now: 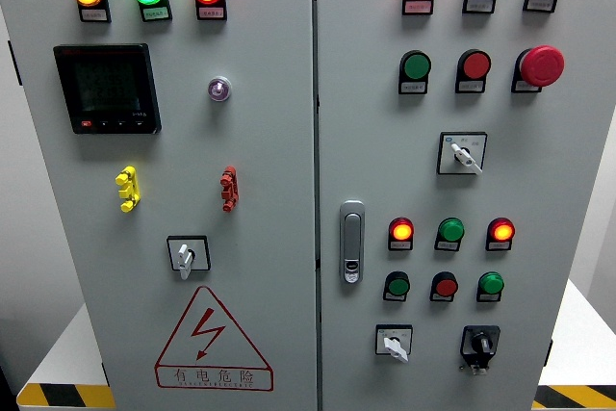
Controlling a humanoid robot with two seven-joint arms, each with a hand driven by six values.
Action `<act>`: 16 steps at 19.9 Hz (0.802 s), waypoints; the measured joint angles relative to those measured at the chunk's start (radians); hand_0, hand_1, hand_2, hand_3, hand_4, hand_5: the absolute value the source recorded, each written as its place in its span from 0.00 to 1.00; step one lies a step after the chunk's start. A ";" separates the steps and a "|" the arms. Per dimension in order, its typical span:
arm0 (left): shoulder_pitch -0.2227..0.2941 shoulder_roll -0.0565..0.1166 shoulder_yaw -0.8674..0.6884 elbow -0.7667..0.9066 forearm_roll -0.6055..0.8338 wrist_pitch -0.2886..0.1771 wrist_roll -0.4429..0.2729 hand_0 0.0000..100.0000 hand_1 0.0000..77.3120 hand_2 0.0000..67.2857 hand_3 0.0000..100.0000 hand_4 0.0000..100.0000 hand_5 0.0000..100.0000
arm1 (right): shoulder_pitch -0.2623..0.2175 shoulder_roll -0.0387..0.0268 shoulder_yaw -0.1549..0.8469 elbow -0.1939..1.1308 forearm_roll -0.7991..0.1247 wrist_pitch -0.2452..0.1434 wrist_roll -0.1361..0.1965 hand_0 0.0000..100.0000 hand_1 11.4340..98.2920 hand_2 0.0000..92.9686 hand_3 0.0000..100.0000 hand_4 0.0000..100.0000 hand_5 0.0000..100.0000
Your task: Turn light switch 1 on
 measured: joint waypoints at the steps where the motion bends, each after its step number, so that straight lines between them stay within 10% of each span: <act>1: 0.000 0.000 0.000 0.000 0.000 0.000 0.000 0.00 0.00 0.00 0.00 0.00 0.00 | 0.000 0.0000 0.000 0.000 0.000 0.000 0.000 0.00 0.09 0.00 0.20 0.19 0.10; 16: 0.000 0.001 -0.001 -0.003 0.003 0.000 0.001 0.00 0.00 0.00 0.00 0.00 0.00 | 0.000 -0.0007 0.000 0.000 0.000 0.000 0.000 0.00 0.10 0.00 0.20 0.19 0.11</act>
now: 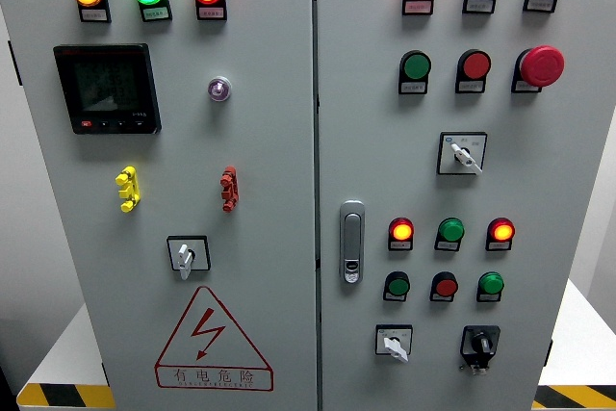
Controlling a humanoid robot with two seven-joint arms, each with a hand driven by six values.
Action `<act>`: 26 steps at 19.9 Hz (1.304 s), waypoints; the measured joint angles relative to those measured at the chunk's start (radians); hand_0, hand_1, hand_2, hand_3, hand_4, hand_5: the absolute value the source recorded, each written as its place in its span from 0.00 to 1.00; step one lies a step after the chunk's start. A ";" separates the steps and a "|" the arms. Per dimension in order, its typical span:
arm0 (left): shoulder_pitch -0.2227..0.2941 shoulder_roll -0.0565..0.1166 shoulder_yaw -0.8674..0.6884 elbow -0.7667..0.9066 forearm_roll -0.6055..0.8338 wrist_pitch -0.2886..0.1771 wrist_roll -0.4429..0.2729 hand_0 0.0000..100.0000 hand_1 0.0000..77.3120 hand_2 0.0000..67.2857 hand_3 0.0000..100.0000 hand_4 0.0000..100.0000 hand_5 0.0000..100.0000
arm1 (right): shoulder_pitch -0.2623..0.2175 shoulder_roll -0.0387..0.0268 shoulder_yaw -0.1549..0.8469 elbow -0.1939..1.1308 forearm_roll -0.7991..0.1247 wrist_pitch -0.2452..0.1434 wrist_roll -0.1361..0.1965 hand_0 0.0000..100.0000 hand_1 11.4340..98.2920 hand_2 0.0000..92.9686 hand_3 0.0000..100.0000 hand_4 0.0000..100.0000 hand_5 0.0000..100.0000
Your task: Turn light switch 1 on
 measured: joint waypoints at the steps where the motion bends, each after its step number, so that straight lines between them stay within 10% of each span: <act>1: 0.000 0.000 -0.005 0.000 0.003 0.000 0.000 0.00 0.00 0.00 0.00 0.00 0.00 | 0.000 0.0000 0.000 0.000 0.000 0.000 0.000 0.00 0.10 0.00 0.20 0.19 0.10; 6: 0.000 -0.001 -0.165 0.001 0.142 0.000 0.000 0.00 0.00 0.00 0.00 0.00 0.00 | 0.000 -0.0001 0.000 0.000 0.000 0.000 0.000 0.00 0.10 0.00 0.20 0.19 0.11; 14: 0.011 -0.014 -1.010 0.001 0.986 -0.011 0.018 0.00 0.00 0.00 0.00 0.00 0.00 | 0.000 -0.0006 -0.001 0.000 0.000 -0.001 0.000 0.00 0.10 0.00 0.20 0.19 0.11; 26: 0.012 -0.015 -1.470 -0.340 1.248 -0.014 -0.033 0.00 0.15 0.00 0.00 0.00 0.00 | 0.000 0.0008 -0.001 0.000 0.000 0.000 0.000 0.00 0.10 0.00 0.20 0.19 0.10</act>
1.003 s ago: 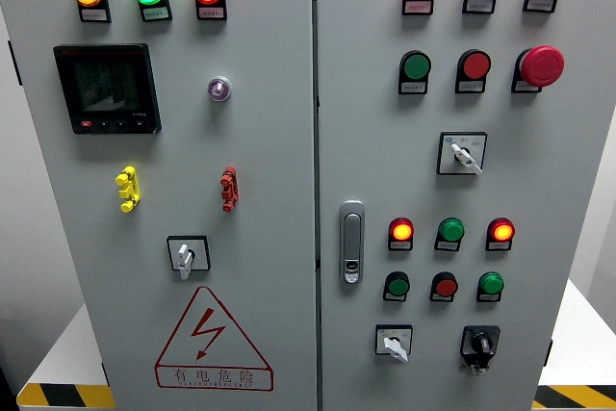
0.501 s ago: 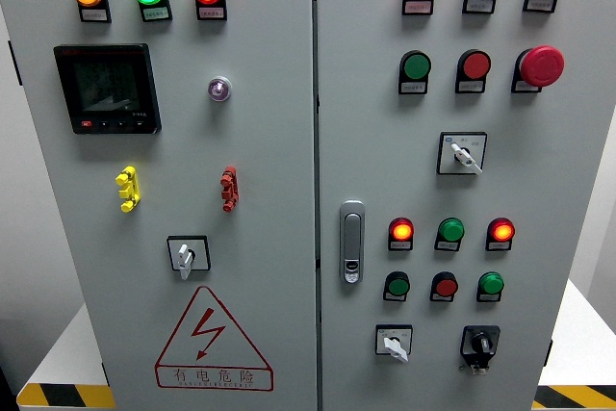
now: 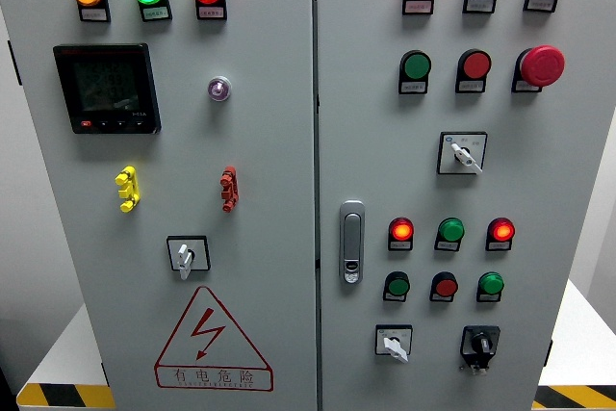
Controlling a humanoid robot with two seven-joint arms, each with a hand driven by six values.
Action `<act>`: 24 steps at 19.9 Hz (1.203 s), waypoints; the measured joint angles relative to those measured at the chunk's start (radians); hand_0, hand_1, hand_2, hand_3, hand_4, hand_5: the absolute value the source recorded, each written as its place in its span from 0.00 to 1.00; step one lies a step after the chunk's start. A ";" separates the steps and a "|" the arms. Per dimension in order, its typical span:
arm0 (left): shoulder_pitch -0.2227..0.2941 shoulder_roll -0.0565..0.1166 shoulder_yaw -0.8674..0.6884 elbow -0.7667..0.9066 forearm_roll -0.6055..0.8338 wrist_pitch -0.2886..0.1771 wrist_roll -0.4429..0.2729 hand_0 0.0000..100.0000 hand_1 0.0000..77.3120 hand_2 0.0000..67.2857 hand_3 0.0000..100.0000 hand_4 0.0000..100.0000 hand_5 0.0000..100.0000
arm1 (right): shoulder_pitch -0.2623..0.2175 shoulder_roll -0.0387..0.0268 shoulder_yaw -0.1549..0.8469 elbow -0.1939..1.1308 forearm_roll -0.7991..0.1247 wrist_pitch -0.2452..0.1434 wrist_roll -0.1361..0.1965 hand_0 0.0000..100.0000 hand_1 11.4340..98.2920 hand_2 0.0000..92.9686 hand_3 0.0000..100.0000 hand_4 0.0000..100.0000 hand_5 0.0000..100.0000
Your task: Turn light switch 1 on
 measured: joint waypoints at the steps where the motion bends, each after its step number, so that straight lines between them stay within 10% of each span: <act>1: 0.000 0.000 -0.006 -0.045 0.001 -0.001 -0.001 0.00 0.15 0.01 0.00 0.00 0.00 | 0.000 0.0000 0.000 0.000 0.000 0.000 0.000 0.00 0.10 0.00 0.20 0.19 0.10; 6: -0.001 0.000 0.011 -0.292 -0.004 0.006 -0.034 0.00 0.17 0.04 0.00 0.00 0.01 | 0.000 -0.0010 0.000 0.000 0.000 0.000 0.000 0.00 0.10 0.00 0.20 0.19 0.11; 16: -0.022 0.003 -0.014 -0.708 -0.001 0.013 -0.029 0.00 0.20 0.26 0.09 0.35 0.25 | 0.000 -0.0002 0.000 0.000 0.000 -0.001 0.000 0.00 0.10 0.00 0.20 0.19 0.11; 17: -0.026 0.003 -0.025 -0.738 -0.001 0.013 -0.021 0.00 0.20 0.27 0.25 0.36 0.26 | 0.000 -0.0002 0.000 0.000 0.000 -0.001 0.000 0.00 0.10 0.00 0.20 0.19 0.11; 24: -0.056 -0.001 -0.041 -0.885 0.000 0.010 0.028 0.00 0.20 0.30 0.32 0.41 0.32 | 0.000 -0.0003 0.000 0.000 0.000 -0.001 0.000 0.00 0.10 0.00 0.20 0.19 0.11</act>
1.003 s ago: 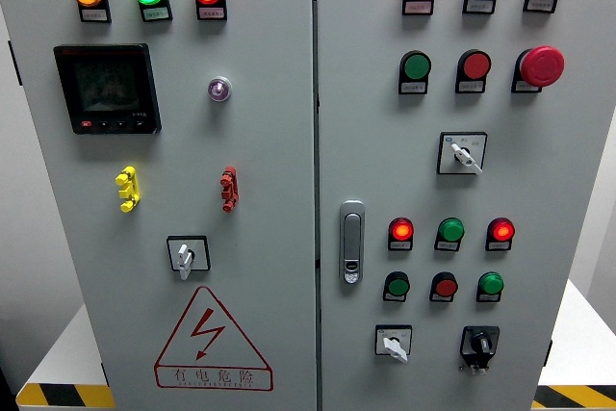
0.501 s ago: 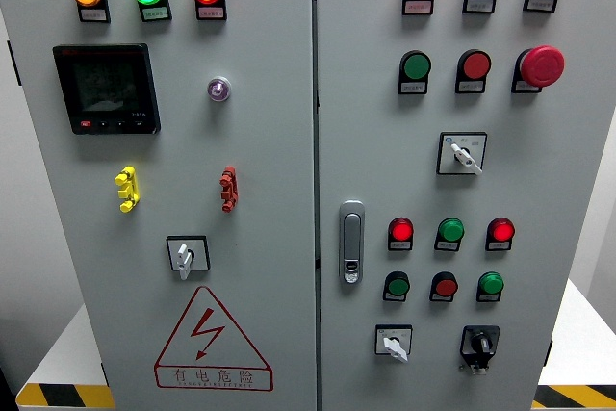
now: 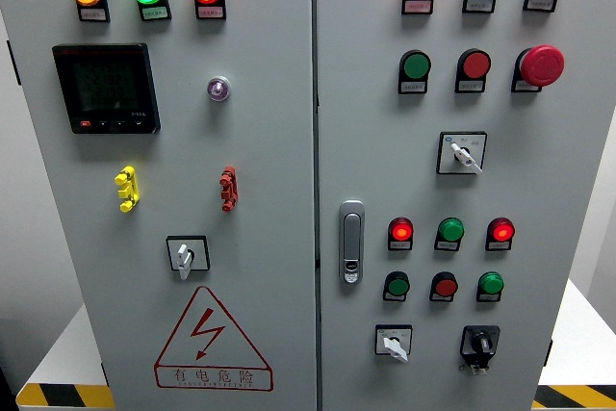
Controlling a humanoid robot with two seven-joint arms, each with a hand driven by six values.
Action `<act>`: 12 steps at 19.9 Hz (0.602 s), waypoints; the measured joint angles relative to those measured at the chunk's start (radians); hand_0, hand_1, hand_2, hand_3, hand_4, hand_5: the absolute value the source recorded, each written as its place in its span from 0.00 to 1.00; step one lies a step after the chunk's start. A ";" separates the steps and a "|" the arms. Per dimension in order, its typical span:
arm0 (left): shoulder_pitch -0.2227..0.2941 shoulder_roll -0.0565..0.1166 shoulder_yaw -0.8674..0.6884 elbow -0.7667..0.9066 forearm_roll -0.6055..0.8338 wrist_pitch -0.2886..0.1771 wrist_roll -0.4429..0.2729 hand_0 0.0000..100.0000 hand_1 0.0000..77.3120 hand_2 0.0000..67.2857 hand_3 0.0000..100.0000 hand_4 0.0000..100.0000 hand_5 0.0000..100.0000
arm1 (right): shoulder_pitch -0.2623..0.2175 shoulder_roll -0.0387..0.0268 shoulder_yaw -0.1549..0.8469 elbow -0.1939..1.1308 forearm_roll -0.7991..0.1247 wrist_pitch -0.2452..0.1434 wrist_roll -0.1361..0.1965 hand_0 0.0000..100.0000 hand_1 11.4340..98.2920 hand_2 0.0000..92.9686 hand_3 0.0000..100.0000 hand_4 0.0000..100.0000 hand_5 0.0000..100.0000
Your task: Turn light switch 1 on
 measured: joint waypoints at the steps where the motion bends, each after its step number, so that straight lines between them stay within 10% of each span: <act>1: -0.001 0.000 0.000 -0.015 -0.001 -0.002 0.001 0.00 0.20 0.30 0.33 0.42 0.32 | 0.000 0.0000 0.000 0.000 0.000 0.000 0.000 0.00 0.10 0.00 0.20 0.19 0.11; 12: -0.024 -0.010 -0.031 -0.161 0.000 -0.012 0.066 0.00 0.18 0.32 0.50 0.65 0.45 | 0.000 -0.0005 0.000 0.000 0.000 0.001 0.000 0.00 0.10 0.00 0.20 0.19 0.11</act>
